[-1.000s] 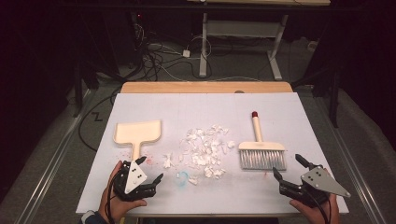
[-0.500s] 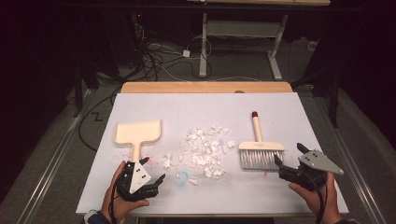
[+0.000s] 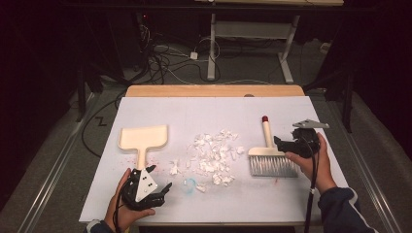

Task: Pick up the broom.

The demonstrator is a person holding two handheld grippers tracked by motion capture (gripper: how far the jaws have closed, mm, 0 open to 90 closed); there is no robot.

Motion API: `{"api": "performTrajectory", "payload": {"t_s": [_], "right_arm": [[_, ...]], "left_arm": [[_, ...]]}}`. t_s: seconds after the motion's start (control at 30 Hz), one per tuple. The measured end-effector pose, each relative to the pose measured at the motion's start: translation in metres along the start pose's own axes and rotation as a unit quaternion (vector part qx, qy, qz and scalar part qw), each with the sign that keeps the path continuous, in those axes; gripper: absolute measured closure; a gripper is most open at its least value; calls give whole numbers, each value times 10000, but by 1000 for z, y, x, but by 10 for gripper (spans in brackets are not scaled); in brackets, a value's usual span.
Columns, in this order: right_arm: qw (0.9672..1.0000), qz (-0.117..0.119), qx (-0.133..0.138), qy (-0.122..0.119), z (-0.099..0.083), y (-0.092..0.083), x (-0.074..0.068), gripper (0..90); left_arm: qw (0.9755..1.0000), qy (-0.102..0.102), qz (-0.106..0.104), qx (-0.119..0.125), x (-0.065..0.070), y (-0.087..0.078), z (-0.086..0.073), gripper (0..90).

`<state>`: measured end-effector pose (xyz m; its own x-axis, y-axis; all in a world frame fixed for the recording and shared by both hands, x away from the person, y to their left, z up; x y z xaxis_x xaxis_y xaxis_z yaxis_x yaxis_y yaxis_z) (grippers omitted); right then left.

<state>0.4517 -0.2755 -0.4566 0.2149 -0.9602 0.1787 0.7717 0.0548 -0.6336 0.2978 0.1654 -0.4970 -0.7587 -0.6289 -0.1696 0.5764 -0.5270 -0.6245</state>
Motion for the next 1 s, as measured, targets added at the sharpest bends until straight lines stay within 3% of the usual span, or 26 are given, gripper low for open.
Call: {"api": "performTrajectory", "payload": {"t_s": [0.13,0.27,0.33,0.4,0.43,0.53,0.63,0.67,0.77,1.0], "right_arm": [[9983,57,-574,5,7,27,-8,220],[9963,37,-862,-69,11,44,-17,256],[9919,48,-1272,-30,12,58,-27,310],[9891,112,-1468,87,11,66,-33,364],[9880,143,-1532,111,11,69,-36,345],[9879,47,-1551,43,14,71,-39,387],[9872,86,-1593,-22,16,71,-40,501],[9872,86,-1593,-22,16,71,-40,501],[9877,143,-1554,-42,16,70,-39,639],[9882,139,-1521,-109,16,70,-38,685]], "left_arm": [[10000,6,-1,-10,1,-2,0,231],[10000,9,-16,-46,1,0,-1,231],[9999,59,-56,-112,3,1,-2,230],[9999,70,-76,-113,3,1,-2,230],[9999,70,-76,-113,3,1,-2,231],[9999,73,-111,-86,3,0,-2,230],[9998,105,-149,-105,4,1,-2,231],[9997,114,-164,-110,4,1,-2,231],[9997,140,-167,-142,5,3,-1,230],[9997,145,-183,-123,5,3,0,230]]}}
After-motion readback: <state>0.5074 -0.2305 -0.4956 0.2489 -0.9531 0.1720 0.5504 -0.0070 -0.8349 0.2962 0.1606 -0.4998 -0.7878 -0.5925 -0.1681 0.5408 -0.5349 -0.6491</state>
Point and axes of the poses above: each handheld gripper's, and its own axes: y roughly forward along the jaws, z roughly out of its top, x roughly to its right, the point moved 5 cm from there along y, roughly forward along the jaws, and after that the axes turned 9 degrees about -z, right-handed, at the moved point
